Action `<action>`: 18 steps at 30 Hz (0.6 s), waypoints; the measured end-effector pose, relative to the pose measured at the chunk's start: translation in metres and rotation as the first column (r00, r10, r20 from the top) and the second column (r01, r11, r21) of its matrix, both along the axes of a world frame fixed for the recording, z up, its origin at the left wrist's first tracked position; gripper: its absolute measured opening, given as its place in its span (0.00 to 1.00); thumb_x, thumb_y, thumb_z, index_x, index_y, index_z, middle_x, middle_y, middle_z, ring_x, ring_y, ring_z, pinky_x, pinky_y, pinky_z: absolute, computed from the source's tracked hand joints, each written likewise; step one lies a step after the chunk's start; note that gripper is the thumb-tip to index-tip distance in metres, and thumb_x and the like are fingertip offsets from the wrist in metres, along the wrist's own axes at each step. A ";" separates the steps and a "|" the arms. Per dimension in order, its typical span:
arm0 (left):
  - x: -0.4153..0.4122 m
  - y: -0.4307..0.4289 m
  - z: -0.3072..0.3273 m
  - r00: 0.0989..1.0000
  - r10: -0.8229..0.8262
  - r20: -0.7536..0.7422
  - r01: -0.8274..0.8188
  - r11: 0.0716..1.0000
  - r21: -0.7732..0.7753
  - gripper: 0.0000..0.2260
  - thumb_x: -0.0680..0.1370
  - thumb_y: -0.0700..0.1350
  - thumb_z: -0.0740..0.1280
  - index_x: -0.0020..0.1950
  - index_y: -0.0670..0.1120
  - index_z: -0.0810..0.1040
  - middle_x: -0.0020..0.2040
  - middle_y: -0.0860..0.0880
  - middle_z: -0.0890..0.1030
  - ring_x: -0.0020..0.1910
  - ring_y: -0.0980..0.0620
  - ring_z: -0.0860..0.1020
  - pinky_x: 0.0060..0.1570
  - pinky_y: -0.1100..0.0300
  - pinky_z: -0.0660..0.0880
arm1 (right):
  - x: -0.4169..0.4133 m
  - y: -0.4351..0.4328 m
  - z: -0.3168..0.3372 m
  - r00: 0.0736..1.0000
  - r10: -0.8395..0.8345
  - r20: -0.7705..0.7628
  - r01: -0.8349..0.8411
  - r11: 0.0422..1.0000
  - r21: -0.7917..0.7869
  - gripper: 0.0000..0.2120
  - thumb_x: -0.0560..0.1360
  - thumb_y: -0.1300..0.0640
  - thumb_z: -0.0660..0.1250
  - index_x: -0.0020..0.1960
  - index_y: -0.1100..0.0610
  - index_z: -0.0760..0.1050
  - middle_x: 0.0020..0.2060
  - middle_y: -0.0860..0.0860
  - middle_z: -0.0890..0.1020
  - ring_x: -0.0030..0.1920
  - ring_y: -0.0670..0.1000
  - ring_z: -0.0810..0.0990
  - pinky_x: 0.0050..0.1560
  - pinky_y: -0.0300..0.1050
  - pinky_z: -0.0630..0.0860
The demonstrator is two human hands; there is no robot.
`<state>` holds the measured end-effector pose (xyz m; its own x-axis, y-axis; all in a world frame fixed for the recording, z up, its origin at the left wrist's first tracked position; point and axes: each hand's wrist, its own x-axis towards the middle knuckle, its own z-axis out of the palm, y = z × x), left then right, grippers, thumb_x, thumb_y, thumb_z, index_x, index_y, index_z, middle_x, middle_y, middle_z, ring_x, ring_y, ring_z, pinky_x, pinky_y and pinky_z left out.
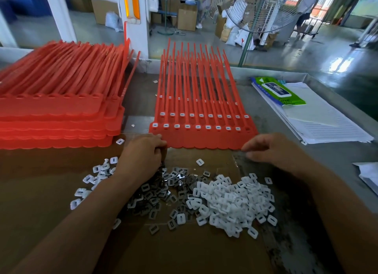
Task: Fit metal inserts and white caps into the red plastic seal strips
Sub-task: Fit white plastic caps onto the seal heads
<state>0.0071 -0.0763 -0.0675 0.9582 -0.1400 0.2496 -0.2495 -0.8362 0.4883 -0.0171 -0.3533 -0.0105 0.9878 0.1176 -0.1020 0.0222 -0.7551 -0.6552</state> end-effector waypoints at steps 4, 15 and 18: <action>-0.001 0.001 0.001 1.000 -0.010 0.004 0.010 1.000 0.013 0.16 0.73 0.34 0.60 0.58 0.44 0.78 0.63 0.47 0.75 0.64 0.49 0.71 0.66 0.59 0.60 | -0.018 -0.003 0.002 0.996 0.068 -0.062 -0.070 0.997 -0.025 0.08 0.69 0.64 0.72 0.43 0.53 0.79 0.36 0.44 0.81 0.33 0.33 0.77 0.37 0.23 0.70; -0.001 0.001 0.000 1.000 -0.009 0.009 0.009 1.000 0.014 0.15 0.73 0.35 0.60 0.58 0.44 0.78 0.63 0.48 0.75 0.63 0.50 0.71 0.65 0.60 0.61 | -0.024 -0.009 -0.010 0.997 0.023 -0.072 -0.030 0.995 -0.098 0.10 0.68 0.62 0.73 0.38 0.46 0.78 0.34 0.43 0.82 0.35 0.38 0.79 0.37 0.27 0.71; -0.002 0.001 0.001 1.000 -0.006 0.009 0.006 1.000 0.009 0.15 0.73 0.35 0.60 0.58 0.44 0.78 0.62 0.47 0.76 0.63 0.50 0.71 0.64 0.60 0.61 | -0.021 -0.009 -0.015 0.997 0.021 -0.080 -0.030 0.993 -0.111 0.10 0.68 0.62 0.73 0.37 0.47 0.78 0.32 0.43 0.81 0.34 0.37 0.78 0.36 0.30 0.70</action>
